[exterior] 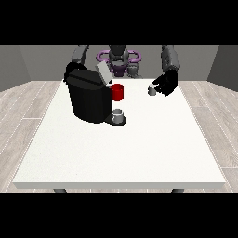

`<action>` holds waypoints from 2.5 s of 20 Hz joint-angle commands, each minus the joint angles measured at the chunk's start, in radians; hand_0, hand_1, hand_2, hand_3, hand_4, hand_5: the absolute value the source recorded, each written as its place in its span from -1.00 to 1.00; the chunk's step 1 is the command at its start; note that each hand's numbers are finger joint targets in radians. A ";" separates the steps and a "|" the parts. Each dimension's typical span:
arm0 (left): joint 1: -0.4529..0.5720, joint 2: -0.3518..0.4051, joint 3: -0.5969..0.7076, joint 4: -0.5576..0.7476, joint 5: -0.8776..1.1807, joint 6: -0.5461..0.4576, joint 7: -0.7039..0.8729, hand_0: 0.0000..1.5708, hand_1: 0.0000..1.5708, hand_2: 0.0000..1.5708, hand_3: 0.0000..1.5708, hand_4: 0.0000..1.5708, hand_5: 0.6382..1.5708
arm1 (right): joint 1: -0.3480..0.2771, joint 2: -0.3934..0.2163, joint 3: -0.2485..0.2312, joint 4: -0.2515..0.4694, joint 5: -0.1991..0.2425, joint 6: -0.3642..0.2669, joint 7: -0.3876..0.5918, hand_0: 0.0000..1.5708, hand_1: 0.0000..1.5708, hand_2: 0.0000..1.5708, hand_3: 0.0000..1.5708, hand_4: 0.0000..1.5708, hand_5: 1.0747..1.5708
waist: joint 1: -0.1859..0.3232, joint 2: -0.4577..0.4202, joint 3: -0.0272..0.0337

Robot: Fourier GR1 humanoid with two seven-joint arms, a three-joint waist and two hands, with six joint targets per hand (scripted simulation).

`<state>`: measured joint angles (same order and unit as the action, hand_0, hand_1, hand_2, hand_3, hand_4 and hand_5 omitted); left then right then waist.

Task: Insert the coffee pod into the coffee machine and close the lid

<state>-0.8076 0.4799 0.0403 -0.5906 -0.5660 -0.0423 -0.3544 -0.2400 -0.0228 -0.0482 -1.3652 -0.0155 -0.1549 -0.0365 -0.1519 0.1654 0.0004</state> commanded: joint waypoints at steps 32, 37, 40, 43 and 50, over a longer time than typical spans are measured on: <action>-0.364 -0.024 0.057 -0.062 -0.038 -0.089 0.234 0.66 0.66 0.69 0.59 -0.38 1.00 | -0.105 -0.021 -0.027 0.021 -0.017 0.021 -0.048 -1.00 -1.00 -1.00 -1.00 -0.42 1.00 | -0.114 0.073 0.0001; -0.346 -0.051 0.057 -0.028 -0.053 -0.070 0.267 0.66 0.66 0.69 0.56 -0.36 1.00 | -0.045 -0.015 0.016 -0.016 0.005 0.028 -0.018 -1.00 -1.00 -1.00 -1.00 -0.39 1.00 | -0.157 0.055 0.0000; -0.344 -0.079 0.046 -0.039 -0.061 -0.046 0.230 0.61 0.61 0.66 0.55 -0.35 1.00 | -0.095 0.014 0.016 -0.018 0.028 -0.034 -0.003 -1.00 -1.00 -1.00 -1.00 -0.35 1.00 | -0.132 0.087 -0.0002; -0.376 -0.013 0.072 -0.021 -0.045 -0.115 0.215 0.59 0.59 0.65 0.54 -0.36 1.00 | -0.102 -0.014 -0.001 -0.031 0.008 -0.007 0.011 -1.00 -1.00 -1.00 -1.00 -0.33 1.00 | -0.135 0.088 -0.0002; -0.393 -0.048 0.065 -0.011 -0.071 -0.075 0.248 0.53 0.53 0.62 0.53 -0.36 1.00 | -0.081 0.005 0.035 -0.041 0.027 -0.019 -0.020 -1.00 -1.00 -1.00 -1.00 -0.35 1.00 | -0.168 0.101 -0.0002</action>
<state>-1.1700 0.4274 0.0976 -0.6174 -0.6307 -0.1183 -0.1239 -0.3228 -0.0224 -0.0381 -1.3883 -0.0117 -0.1680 -0.0502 -0.2893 0.2505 0.0004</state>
